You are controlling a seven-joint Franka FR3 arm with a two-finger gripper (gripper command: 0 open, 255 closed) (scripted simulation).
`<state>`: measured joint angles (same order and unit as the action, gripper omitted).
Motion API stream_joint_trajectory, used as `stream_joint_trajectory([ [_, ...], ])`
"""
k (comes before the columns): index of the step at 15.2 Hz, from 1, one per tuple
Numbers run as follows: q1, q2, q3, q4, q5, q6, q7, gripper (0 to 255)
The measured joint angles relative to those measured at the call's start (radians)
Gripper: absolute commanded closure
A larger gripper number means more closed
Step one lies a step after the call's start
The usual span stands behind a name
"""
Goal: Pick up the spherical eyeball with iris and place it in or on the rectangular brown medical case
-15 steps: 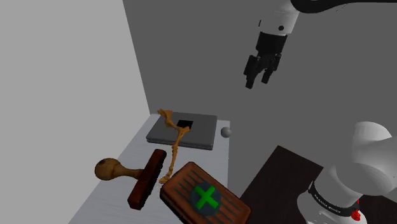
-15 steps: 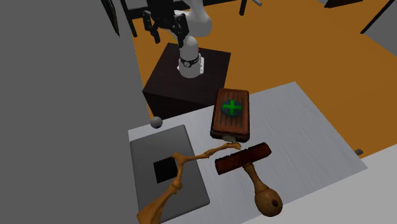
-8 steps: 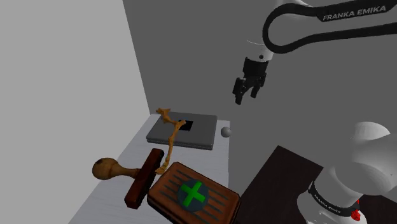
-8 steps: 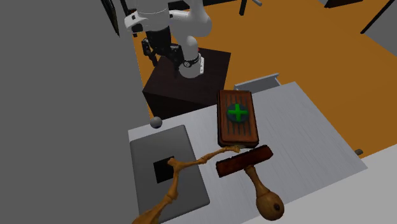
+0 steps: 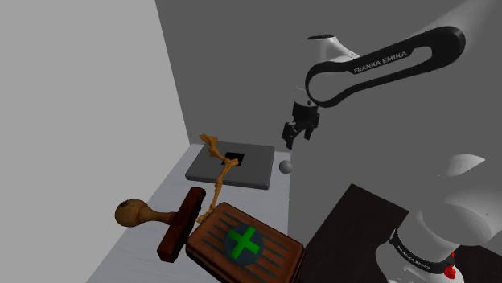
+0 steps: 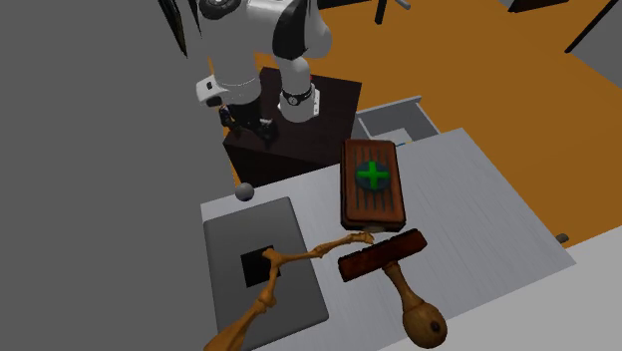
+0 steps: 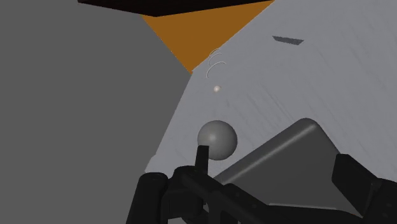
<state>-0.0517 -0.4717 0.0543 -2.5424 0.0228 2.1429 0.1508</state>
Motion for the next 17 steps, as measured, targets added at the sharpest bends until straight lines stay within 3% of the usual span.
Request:
stream_joint_trajectory([
  [10,-0.053,0.355,0.017,0.006,-0.116,0.339,0.066,0],
  [17,-0.068,0.479,0.010,0.007,-0.169,0.461,0.096,0],
])
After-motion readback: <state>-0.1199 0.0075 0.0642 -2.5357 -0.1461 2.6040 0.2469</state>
